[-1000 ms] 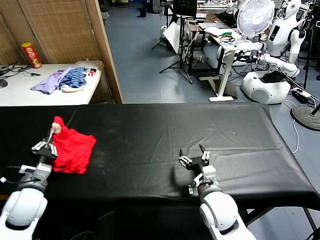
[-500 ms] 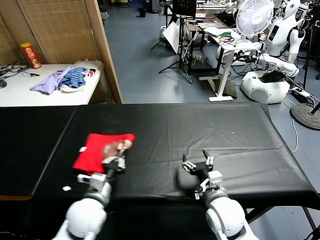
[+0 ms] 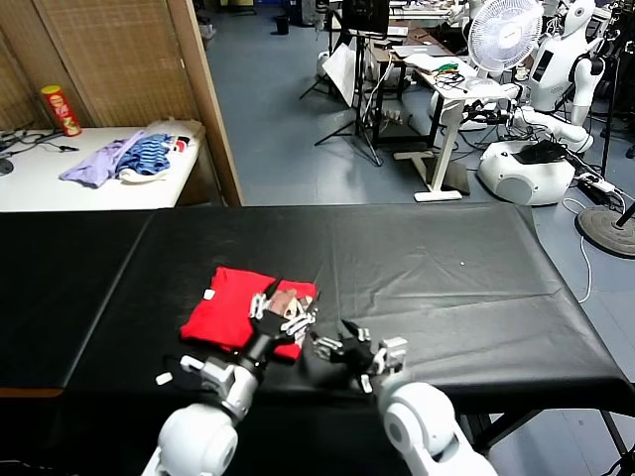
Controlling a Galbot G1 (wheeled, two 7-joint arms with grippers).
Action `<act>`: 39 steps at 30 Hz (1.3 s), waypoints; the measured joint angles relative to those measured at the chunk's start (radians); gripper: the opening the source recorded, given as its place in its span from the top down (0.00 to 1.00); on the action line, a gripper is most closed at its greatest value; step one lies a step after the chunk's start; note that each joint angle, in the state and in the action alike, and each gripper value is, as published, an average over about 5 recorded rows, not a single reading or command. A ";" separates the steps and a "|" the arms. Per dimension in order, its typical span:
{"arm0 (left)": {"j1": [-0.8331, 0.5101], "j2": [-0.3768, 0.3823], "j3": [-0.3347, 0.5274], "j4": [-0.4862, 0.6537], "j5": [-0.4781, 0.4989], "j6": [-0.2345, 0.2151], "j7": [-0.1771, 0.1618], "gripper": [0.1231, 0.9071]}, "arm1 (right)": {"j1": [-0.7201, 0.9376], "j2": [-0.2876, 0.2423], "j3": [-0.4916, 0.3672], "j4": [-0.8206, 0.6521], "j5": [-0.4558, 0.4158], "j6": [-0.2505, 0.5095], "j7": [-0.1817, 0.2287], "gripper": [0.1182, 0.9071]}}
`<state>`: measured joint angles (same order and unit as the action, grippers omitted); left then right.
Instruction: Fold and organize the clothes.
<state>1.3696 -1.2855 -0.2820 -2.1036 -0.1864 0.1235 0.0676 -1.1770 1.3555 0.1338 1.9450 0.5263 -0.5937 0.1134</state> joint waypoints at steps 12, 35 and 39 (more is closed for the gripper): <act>0.062 0.038 -0.094 -0.020 -0.034 -0.073 -0.036 0.14 | 0.130 0.065 -0.032 -0.186 0.124 0.036 0.046 0.46; 0.096 0.103 -0.125 0.040 -0.154 -0.018 -0.140 0.14 | 0.064 -0.120 0.016 -0.160 -0.444 0.414 -0.072 0.33; 0.110 0.140 -0.117 0.028 -0.188 0.020 -0.177 0.14 | -0.071 -0.158 0.067 -0.042 -0.450 0.426 -0.039 0.16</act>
<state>1.4795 -1.1459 -0.3994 -2.0752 -0.3748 0.1432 -0.1093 -1.2479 1.1971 0.2009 1.9033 0.0758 -0.1676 0.0745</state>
